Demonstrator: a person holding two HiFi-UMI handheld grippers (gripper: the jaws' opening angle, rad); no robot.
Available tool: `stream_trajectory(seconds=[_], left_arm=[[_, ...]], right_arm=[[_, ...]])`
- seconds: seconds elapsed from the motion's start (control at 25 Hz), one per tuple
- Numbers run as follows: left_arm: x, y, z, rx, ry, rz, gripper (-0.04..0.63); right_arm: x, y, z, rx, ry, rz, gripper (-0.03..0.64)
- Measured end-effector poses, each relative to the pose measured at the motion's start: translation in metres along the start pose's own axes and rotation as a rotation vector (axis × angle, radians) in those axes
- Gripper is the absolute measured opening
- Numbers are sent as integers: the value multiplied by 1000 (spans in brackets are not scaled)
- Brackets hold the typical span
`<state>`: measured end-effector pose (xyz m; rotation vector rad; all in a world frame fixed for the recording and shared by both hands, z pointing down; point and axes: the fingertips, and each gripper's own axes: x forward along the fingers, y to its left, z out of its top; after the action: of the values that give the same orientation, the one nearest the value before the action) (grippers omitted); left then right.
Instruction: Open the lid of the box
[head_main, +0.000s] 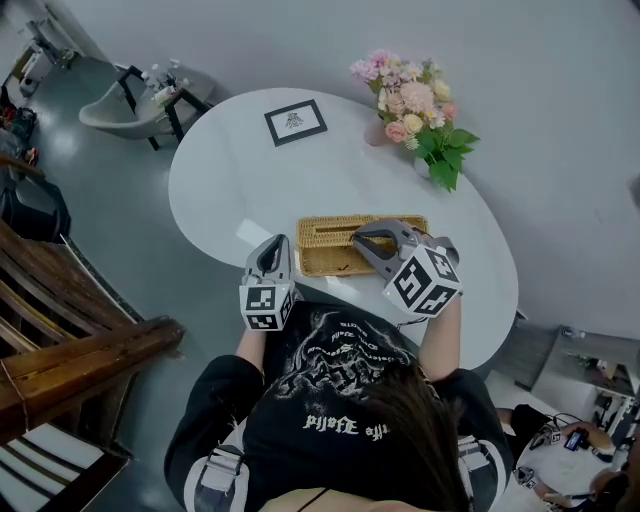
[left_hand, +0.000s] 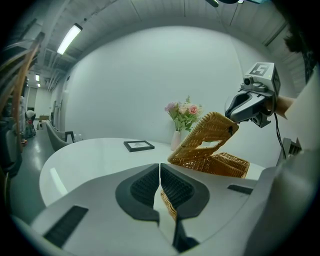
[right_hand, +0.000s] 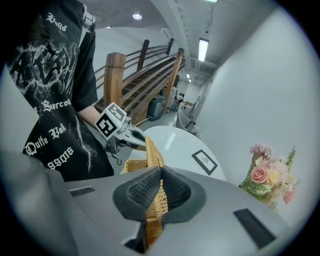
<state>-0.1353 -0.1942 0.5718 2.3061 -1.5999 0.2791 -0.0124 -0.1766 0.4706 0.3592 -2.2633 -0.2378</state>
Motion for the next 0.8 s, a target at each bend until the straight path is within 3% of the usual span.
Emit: stream_trajectory(seconds=[0.8], left_arm=[[-2, 5, -1, -3, 1, 6, 26]], right_arm=[[1, -36, 11, -80, 0, -42, 35]])
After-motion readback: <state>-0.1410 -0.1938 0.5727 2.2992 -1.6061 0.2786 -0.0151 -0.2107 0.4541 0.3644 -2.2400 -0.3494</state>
